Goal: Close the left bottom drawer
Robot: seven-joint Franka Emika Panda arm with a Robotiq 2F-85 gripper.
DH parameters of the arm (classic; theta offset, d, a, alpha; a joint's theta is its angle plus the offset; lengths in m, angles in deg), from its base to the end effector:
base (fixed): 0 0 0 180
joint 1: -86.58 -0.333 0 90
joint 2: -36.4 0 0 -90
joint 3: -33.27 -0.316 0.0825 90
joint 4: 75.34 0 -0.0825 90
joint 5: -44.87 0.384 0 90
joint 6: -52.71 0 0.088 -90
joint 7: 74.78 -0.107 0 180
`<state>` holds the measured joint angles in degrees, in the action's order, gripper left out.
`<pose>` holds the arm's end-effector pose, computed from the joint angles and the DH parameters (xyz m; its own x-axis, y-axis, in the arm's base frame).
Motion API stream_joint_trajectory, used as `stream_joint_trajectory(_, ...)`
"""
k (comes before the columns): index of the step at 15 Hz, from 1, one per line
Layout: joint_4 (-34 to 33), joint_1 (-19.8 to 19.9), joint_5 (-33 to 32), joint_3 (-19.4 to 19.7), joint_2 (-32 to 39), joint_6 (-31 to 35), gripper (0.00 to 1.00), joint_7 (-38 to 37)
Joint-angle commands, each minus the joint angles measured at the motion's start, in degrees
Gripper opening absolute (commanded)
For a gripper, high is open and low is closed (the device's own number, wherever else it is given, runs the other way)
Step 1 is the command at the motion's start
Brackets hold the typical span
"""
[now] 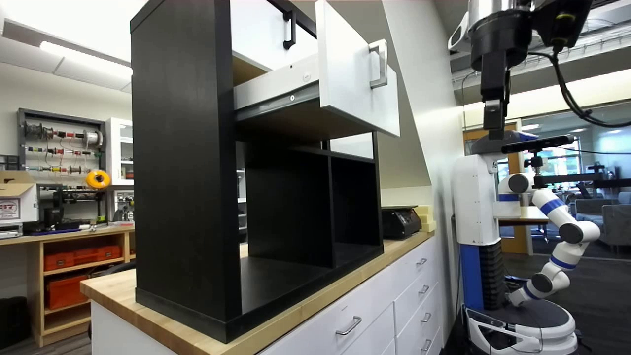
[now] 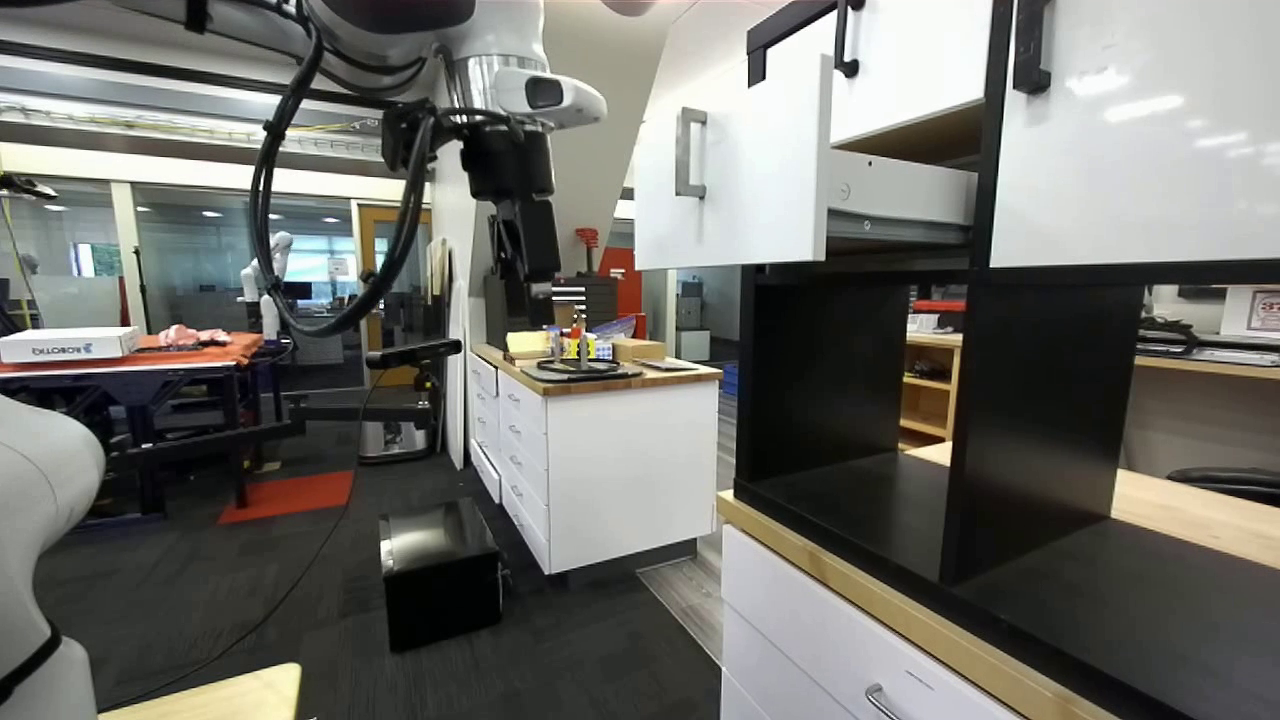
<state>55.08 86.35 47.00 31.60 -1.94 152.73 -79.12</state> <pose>0.3571 0.0179 0.6066 0.9893 -0.0531 0.1361 -0.0495 -0.9983 -0.0295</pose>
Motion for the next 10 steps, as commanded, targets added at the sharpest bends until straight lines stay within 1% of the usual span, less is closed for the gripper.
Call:
stream_joint_trajectory(1, -1.5, 0.2, -0.5, 0.6, -1.7, 1.9, 1.0, 1.3)
stream_joint_trajectory(10, -7.6, 1.1, -2.5, 1.2, 2.2, 13.7, 1.0, 2.0)
